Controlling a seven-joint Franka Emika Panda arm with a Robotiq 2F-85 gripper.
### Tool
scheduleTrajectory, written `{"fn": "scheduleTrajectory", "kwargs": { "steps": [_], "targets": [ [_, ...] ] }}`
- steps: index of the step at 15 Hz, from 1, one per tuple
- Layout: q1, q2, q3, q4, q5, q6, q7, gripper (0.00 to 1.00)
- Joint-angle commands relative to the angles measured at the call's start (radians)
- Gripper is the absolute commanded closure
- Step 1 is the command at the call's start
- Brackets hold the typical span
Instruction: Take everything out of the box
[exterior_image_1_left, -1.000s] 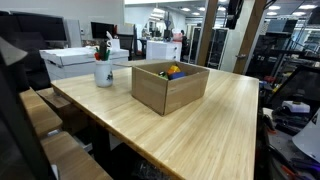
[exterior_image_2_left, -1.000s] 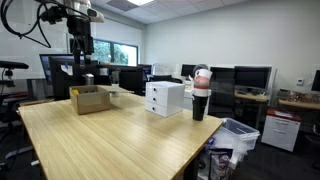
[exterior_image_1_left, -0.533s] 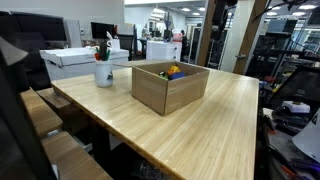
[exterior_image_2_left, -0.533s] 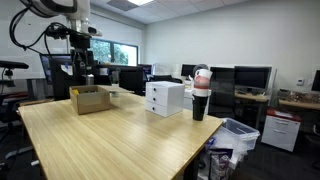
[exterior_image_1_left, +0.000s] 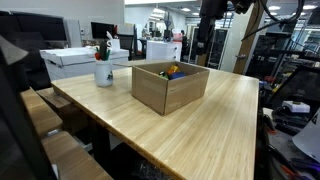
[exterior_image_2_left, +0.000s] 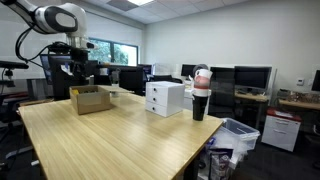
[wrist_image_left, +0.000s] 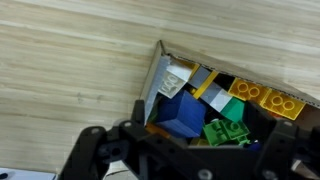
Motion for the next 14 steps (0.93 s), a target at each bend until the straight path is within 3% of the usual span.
{"fn": "scheduleTrajectory", "kwargs": {
  "steps": [1, 10, 14],
  "targets": [
    [0.015, 0.049, 0.008, 0.0, 0.033, 0.048, 0.009, 0.0],
    [0.032, 0.119, 0.007, -0.008, 0.137, 0.107, 0.008, 0.0],
    [0.01, 0.103, 0.001, -0.033, 0.103, 0.112, 0.06, 0.0]
  ]
}}
